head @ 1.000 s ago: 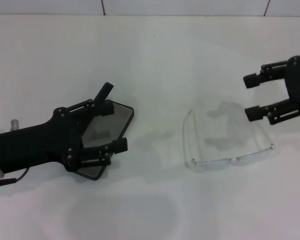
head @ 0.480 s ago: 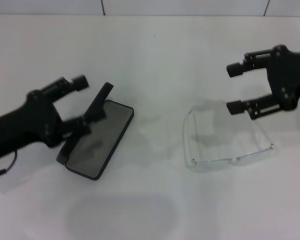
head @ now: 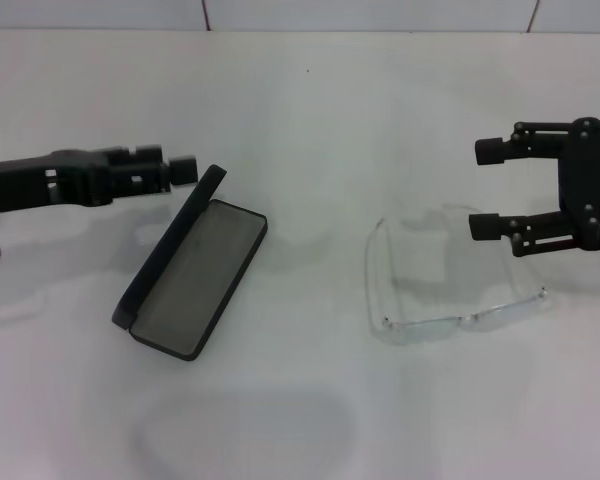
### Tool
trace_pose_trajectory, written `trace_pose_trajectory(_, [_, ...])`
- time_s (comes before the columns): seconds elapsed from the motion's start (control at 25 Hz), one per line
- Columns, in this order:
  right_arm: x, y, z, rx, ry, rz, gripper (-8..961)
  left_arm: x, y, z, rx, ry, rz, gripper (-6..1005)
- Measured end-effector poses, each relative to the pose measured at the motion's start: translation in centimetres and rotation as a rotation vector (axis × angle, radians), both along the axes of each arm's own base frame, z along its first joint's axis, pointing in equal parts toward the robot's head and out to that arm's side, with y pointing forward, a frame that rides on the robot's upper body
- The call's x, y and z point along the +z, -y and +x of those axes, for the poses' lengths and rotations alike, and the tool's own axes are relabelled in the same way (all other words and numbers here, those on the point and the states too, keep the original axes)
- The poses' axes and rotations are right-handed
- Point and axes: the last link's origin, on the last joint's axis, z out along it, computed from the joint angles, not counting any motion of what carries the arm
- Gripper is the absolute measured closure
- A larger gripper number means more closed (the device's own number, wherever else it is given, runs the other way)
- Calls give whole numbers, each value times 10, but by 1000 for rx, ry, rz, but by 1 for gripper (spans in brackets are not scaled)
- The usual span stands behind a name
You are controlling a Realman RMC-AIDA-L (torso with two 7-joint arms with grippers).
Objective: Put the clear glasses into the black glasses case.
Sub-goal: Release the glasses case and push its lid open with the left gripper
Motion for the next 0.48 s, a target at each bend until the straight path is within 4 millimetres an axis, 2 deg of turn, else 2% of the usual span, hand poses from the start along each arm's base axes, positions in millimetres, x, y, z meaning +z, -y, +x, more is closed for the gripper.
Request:
trace_pose_trajectory(0.04, [-1, 1, 1, -5, -2, -1, 150, 1, -3, 5, 14, -48, -20, 133])
trace_pose_trajectory(0.08, [-1, 1, 2, -10, -4, -3, 150, 1, -10, 19, 45, -186, -62, 138])
trace_pose_trajectory(0.12, [-2, 1, 3, -14, -6, -5, 150, 1, -10, 19, 45, -186, -62, 143])
trace_pose_trajectory(0.36, [-5, 1, 7, -29, -20, -10, 150, -12, -22, 71, 108, -550, -91, 170])
trace_pose_trajectory(0.48, [-7, 1, 8, -35, -39, -7, 150, -20, -27, 82, 161, -677, -87, 181])
